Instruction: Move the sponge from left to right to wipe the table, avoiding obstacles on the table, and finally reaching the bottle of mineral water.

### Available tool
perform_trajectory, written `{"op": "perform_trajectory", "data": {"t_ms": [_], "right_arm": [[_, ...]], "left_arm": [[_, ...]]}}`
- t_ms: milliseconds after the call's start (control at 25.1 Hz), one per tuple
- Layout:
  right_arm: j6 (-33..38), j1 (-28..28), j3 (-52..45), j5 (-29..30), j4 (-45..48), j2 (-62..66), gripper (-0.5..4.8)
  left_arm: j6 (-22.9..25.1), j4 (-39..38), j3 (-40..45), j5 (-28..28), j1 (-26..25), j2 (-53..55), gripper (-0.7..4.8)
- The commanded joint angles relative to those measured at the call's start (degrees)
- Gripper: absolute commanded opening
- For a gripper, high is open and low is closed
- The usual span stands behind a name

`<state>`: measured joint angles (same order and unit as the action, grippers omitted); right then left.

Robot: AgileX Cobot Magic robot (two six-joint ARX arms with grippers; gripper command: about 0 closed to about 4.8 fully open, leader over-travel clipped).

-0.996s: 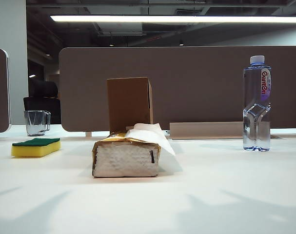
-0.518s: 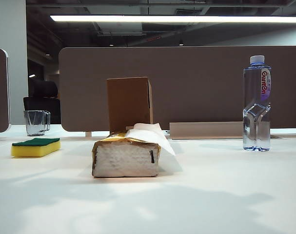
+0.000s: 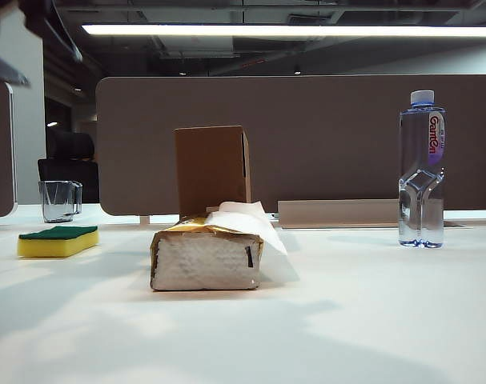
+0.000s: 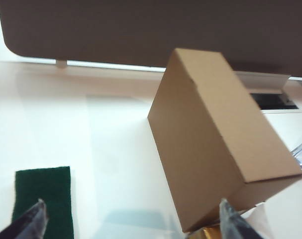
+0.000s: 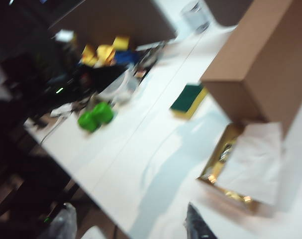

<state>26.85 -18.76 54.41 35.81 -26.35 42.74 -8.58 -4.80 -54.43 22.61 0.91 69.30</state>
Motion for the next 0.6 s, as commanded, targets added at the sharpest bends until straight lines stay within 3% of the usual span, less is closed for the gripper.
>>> {"op": "perform_trajectory", "data": {"t_ms": [40, 319, 598], "right_arm": [[0.8, -3.4, 0.2, 0.2, 1.5, 2.6, 2.84], [1.7, -9.7, 0.2, 0.1, 4.5, 8.6, 2.84], [1.7, -10.3, 0.2, 0.2, 5.5, 11.4, 2.84]], "left_arm": [[0.4, 2.3, -0.2, 1.1, -1.4, 5.1, 4.79], [0.7, 4.2, -0.5, 2.1, -5.3, 16.3, 4.79], [1.3, 6.9, -6.1, 2.1, -5.7, 27.6, 4.79]]}}
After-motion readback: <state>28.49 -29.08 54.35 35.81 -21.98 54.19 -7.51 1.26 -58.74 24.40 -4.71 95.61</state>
